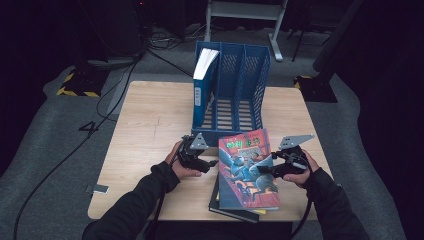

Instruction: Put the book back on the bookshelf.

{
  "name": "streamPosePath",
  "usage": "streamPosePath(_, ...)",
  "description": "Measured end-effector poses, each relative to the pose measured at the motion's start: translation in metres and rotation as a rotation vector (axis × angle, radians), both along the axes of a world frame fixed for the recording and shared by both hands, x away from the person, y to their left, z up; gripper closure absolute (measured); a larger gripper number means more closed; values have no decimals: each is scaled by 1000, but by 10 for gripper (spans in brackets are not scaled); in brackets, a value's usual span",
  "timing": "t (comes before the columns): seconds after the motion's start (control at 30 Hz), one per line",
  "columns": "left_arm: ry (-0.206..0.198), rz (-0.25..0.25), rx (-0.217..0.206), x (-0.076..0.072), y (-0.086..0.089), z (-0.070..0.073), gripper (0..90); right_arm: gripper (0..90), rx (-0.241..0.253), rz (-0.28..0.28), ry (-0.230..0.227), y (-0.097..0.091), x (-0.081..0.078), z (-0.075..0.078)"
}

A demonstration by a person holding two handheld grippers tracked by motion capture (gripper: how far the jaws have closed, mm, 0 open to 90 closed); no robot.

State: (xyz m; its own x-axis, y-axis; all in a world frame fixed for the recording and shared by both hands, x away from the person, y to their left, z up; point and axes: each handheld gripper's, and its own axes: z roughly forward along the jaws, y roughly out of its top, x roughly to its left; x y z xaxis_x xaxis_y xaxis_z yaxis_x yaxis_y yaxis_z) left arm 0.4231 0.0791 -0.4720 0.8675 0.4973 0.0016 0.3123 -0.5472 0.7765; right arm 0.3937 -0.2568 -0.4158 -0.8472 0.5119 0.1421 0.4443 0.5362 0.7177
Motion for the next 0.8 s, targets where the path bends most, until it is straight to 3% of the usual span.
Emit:
streamPosePath(0.13, -14, 18, -6, 4, 0, 0, 254, 510, 20, 15, 37, 8, 6, -8)
streamPosePath(0.23, -6, 22, -12, 7, 0, -1, 261, 656, 78, 44, 64, 7, 7, -11)
streamPosePath(0.4, -1, 31, -17, 9, 1, 1, 261, 737, 130, 57, 57, 7, 7, -13)
streamPosePath(0.47, -3, 40, -20, 10, 1, 1, 262, 761, 162, 64, 17, 6, 4, -14)
streamPosePath(0.53, 0, 41, -19, 11, 2, 1, 267, 766, 154, 72, -21, 7, 1, -13)
streamPosePath(0.8, 18, 43, -2, 13, 3, -4, 283, 771, 174, 104, -73, 11, -5, -12)
